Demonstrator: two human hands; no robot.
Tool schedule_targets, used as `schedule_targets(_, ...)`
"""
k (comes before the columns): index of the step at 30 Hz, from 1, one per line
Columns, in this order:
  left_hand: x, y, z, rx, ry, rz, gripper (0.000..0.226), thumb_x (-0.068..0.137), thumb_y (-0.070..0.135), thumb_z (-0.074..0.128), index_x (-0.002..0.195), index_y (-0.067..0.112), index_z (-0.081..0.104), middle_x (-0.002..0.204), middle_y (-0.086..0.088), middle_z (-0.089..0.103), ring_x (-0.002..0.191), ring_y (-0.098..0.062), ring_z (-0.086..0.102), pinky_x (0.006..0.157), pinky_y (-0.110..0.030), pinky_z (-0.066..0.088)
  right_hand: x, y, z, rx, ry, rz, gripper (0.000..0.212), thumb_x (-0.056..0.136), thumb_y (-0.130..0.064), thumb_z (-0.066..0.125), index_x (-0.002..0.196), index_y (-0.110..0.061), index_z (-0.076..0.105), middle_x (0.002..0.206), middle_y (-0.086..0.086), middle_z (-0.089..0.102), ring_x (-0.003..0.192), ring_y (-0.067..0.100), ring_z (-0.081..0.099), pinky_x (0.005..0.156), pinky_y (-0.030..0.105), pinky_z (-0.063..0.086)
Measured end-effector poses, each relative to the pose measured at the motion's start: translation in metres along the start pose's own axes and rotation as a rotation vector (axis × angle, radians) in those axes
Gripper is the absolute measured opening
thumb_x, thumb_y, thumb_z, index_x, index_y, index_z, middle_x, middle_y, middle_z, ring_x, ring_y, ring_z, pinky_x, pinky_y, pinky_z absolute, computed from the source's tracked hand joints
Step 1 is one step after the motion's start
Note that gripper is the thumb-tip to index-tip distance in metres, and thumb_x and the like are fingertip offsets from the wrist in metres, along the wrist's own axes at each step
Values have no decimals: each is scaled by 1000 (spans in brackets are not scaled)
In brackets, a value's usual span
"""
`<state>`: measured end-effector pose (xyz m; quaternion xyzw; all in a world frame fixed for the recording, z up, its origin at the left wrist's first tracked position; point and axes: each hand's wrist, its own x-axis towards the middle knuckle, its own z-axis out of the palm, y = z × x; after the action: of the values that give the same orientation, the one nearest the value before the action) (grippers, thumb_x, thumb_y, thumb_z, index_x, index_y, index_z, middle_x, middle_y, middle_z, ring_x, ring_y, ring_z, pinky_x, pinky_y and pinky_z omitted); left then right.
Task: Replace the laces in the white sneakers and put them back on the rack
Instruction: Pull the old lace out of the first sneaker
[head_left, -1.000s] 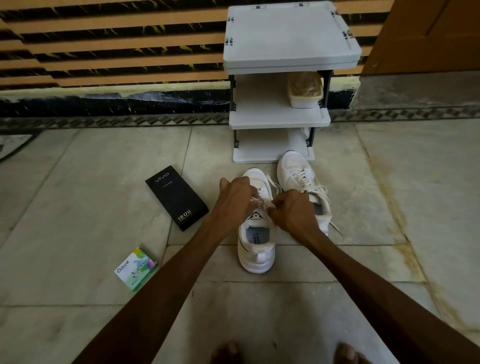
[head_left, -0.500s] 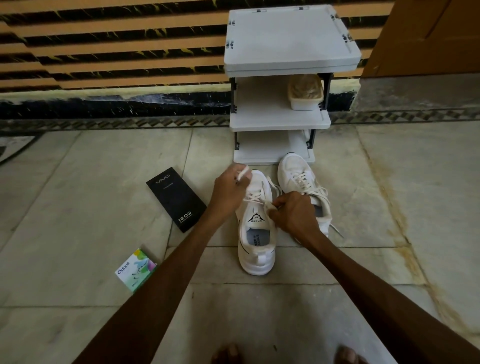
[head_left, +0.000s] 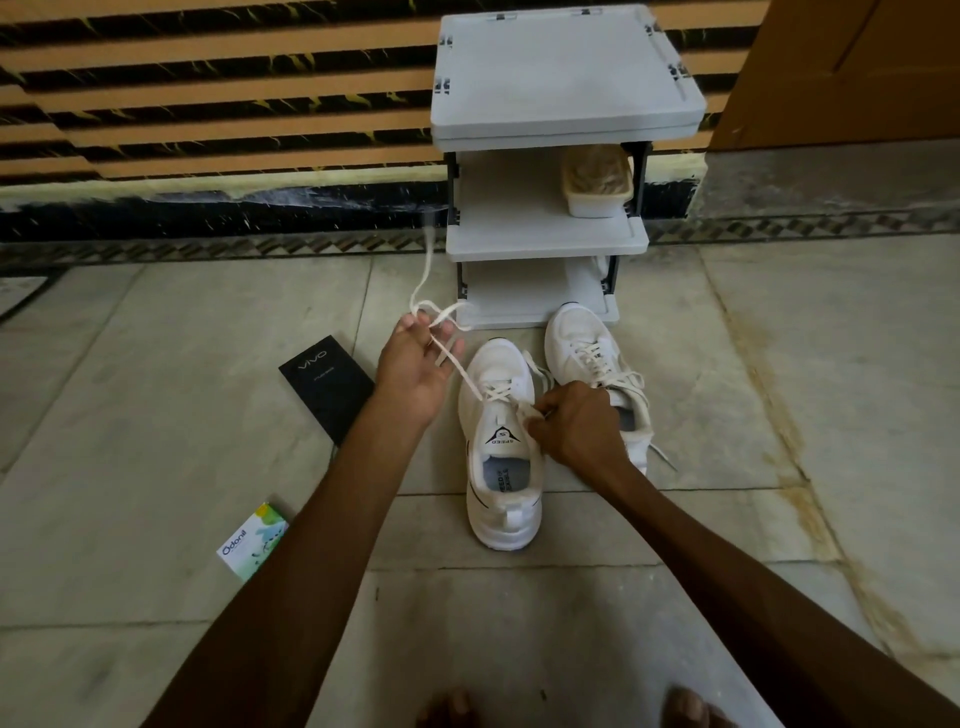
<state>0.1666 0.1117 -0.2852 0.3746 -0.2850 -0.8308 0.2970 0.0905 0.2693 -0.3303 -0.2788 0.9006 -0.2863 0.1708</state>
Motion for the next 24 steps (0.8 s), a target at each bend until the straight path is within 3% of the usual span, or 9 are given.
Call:
schedule_targets(3,3,3,-6,146,12,-69,23,102,18,46,86,9,59,83,-6,65,79,-18,65,87,-37,55,-2,-1,-1,-5,0,4,22,74,-19,69,59,-4,65,59,13,66,54,21,59,44,19,33)
schedule_targets(7,-1,-8,-8,1029,118,10,18,96,24,56,106,10,62,109,-9,62,97,-24,61,78,-33,49,-3,-5,-3,-42,-4,-17,18,75,-21,68,64,-6,68,61,9,66,59,21,61,49,23,43)
schedule_targets(10,-7,-22,-12,1413,26,49,71,88,38,67,145,12,33,140,-11,40,120,-29,50,89,-37,48,-3,-11,-1,-114,-25,-50,19,79,-28,66,79,-9,71,72,6,69,68,21,64,62,32,55)
schedule_targets(13,-17,-35,-13,1675,-103,180,81,82,38,72,145,17,26,135,-12,48,118,-31,54,91,-39,49,-3,-12,3,-184,-16,-97,27,87,-38,60,79,-13,67,72,2,65,70,20,61,62,28,47)
schedule_targets(15,-22,-42,-13,1761,-76,285,76,83,30,72,142,18,26,125,-11,58,108,-30,60,82,-36,50,-4,-13,3,-206,-14,-135,25,90,-35,57,76,-16,62,69,1,59,69,21,60,60,26,37)
schedule_targets(17,-21,-47,-15,1756,-7,367,68,83,19,70,138,19,29,116,-11,61,98,-29,64,73,-33,52,-5,-13,2,-184,-5,-161,10,91,-25,58,92,-16,63,78,3,62,76,24,64,61,26,38)
schedule_targets(19,-17,-44,-22,1657,54,385,62,83,11,69,132,18,32,110,-11,62,92,-28,65,71,-34,55,-9,-11,3,-60,41,-148,31,84,-10,62,112,-19,55,83,2,62,74,21,62,61,27,43)
schedule_targets(22,-7,-34,-35,1472,110,294,55,79,8,73,117,16,35,109,-12,61,91,-25,63,68,-30,52,-13,-10,5,86,54,-131,48,72,1,65,111,-20,49,81,-1,56,67,18,58,57,28,46)
schedule_targets(24,-5,-32,-39,1466,95,280,53,78,9,75,112,17,35,107,-11,61,90,-23,63,66,-28,50,-11,-14,7,-40,-3,-126,54,71,-2,68,117,-24,49,104,5,56,82,23,61,61,30,47)
